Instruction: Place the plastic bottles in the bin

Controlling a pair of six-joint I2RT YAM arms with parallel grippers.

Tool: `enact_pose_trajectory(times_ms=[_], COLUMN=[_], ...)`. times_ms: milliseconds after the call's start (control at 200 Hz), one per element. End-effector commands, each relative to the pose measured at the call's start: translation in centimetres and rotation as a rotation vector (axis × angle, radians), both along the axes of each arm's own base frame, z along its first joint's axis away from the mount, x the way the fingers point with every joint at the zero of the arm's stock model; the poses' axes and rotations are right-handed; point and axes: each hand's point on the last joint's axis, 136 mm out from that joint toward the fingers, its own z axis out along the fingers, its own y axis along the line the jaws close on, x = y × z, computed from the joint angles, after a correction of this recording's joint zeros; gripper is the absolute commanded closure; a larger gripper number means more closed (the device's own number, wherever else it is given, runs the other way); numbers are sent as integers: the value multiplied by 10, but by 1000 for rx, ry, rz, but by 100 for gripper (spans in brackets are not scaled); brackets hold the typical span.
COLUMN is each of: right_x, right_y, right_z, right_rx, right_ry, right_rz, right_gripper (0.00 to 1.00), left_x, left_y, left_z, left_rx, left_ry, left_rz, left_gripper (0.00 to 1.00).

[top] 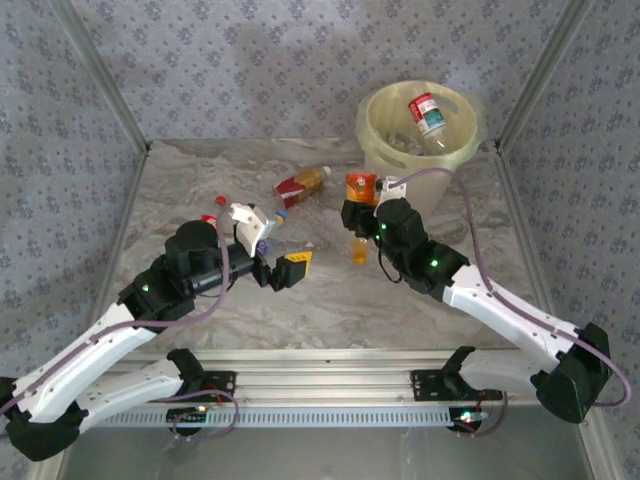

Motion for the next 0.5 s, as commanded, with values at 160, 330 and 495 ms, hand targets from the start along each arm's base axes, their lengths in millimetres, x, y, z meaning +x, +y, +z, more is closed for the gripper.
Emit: enact_pose_trajectory(times_ms=[160,330,495], right_x=[-6,1,16], right_y=[-27,-42,-61], right_z=[84,132,174], right_rx=[-258,-297,-291], right_ry=[-196,-290,-366], right_rz=[-6,-31,-63], right_gripper=[39,38,36], left_x=[7,7,10], left_y=[-17,-30,-39], left_z=[36,39,49], left_rx=[-206,-230,-301], left_ry=[-19,-15,-11], left_rz=[-15,-69,-88], left_gripper=[0,0,0])
